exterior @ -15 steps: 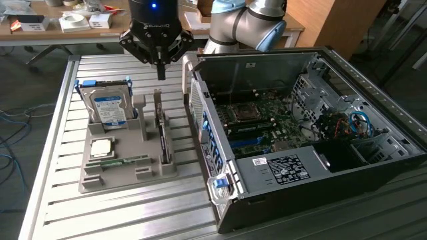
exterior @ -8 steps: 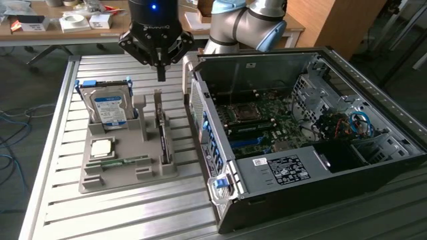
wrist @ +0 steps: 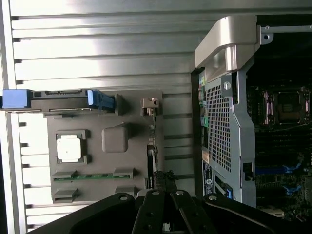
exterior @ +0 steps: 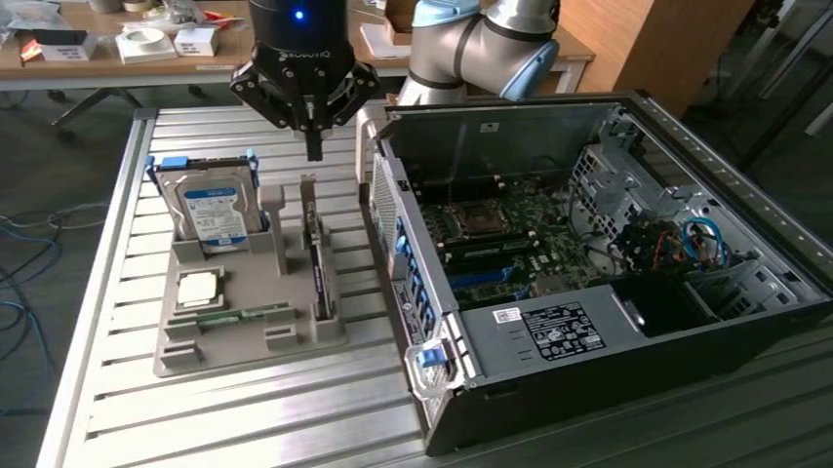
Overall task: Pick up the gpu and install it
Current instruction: 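Reach for the gpu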
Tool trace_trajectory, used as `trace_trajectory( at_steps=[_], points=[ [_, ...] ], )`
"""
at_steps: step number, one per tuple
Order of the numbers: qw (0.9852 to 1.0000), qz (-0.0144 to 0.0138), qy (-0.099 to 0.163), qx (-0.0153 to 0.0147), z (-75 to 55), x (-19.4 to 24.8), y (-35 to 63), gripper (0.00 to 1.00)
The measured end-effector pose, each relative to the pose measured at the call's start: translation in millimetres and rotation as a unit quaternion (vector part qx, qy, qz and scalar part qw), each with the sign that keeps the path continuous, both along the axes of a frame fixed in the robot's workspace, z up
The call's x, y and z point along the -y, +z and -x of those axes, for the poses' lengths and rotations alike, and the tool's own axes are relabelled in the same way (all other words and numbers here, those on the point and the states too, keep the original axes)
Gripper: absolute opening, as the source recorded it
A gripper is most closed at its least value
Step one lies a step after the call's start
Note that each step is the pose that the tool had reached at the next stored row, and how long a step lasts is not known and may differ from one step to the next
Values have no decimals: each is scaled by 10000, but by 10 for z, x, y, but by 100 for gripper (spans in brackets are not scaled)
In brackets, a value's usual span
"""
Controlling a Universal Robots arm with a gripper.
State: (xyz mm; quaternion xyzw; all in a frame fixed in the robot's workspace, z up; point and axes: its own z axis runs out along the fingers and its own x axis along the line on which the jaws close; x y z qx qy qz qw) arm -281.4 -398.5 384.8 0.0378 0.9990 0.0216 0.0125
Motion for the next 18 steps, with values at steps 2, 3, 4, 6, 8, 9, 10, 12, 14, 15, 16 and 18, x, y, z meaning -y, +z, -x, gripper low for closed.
trace_trajectory(
  at_steps=[2, 3, 4, 6, 8, 9, 10, 12, 14, 15, 16, 18],
  points=[
    [10000, 0, 0, 0, 0, 0, 0, 11],
    [10000, 0, 0, 0, 0, 0, 0, 11],
    [10000, -1, 0, 1, 1, 2, -2, 11],
    [10000, -1, 0, 0, 2, 8, -4, 11],
    [10000, 0, 0, 0, 3, 13, -6, 11],
    [10000, 0, 0, 1, 3, 16, -7, 11],
    [10000, 0, 0, 0, 3, 19, -8, 11],
    [10000, 0, 0, 0, 5, 22, -12, 11],
    [10000, 0, 1, 0, 12, 27, -15, 11],
    [10000, 0, 1, 0, 18, 32, -16, 11],
    [10000, 0, 0, 0, 27, 36, -18, 11],
    [10000, 0, 0, 0, 46, 47, -20, 11]
  ],
)
